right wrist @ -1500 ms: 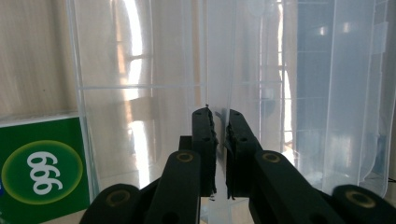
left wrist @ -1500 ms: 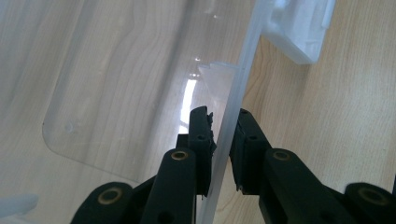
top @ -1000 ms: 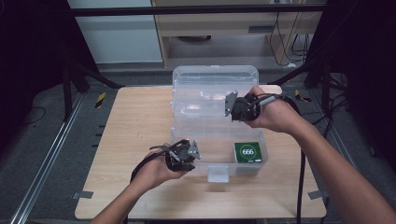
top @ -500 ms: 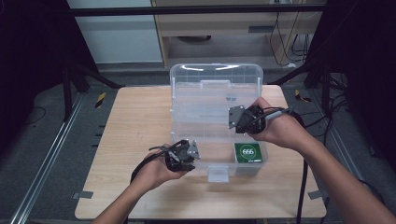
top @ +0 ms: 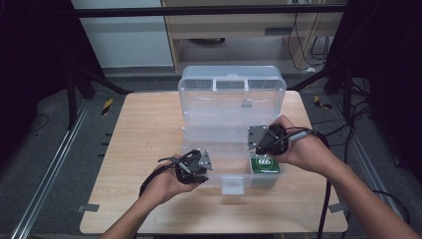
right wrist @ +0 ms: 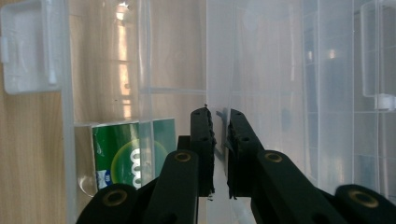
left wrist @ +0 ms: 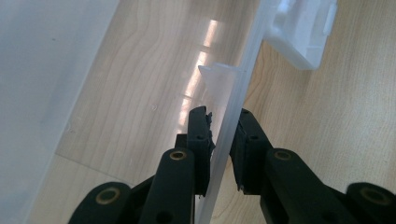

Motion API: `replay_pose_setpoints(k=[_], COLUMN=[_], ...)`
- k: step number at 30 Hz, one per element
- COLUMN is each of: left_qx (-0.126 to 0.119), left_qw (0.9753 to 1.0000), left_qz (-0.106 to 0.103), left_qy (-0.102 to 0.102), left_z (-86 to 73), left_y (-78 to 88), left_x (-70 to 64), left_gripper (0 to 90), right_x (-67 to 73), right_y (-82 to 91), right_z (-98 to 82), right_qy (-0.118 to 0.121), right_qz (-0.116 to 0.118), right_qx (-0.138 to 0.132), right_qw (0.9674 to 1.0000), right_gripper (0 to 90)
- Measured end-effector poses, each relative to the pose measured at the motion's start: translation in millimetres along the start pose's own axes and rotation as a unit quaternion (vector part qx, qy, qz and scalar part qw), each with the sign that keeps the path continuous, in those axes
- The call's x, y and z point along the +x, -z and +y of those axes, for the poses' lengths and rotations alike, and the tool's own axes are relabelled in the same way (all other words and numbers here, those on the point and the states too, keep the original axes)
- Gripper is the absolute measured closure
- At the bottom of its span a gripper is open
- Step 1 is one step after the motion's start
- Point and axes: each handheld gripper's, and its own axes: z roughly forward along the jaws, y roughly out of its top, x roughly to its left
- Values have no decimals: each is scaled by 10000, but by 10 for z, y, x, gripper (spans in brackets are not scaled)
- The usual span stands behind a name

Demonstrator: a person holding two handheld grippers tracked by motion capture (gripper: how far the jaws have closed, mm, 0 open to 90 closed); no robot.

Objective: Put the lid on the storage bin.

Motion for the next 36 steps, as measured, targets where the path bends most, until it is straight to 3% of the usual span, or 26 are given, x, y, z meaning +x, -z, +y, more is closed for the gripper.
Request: replay_pose_setpoints(k=[3, 9, 23, 29, 30, 31, 36], left_qx=[5, 43, 6, -24, -47, -35, -76], left_qw=[10000, 10000, 10000, 10000, 9997, 9999, 9997], left_qz=[-3, -2, 27, 5, 32, 5, 8], left_qy=[88, -90, -12, -79, -226, -99, -217], left_z=[-1, 8, 3, -2, 3, -3, -3], left_y=[0, 3, -1, -2, -1, -2, -2], left_x=[-8, 7, -13, 0, 18, 3, 22], left_gripper=[782, 779, 775, 775, 774, 774, 773], right_x=[30, 46, 62, 80, 83, 88, 97], right_y=[1, 2, 7, 10, 10, 11, 10], right_z=[-6, -25, -37, -39, -41, -43, -42], right_qy=[-5, -25, -29, -11, -21, -37, -28], right_qz=[8, 48, 132, 147, 149, 150, 160], right_qx=[-33, -97, -106, -83, -87, -89, -90], right_qw=[10000, 9999, 9999, 9999, 9998, 9998, 9998], right_gripper=[827, 828, 828, 827, 826, 826, 826])
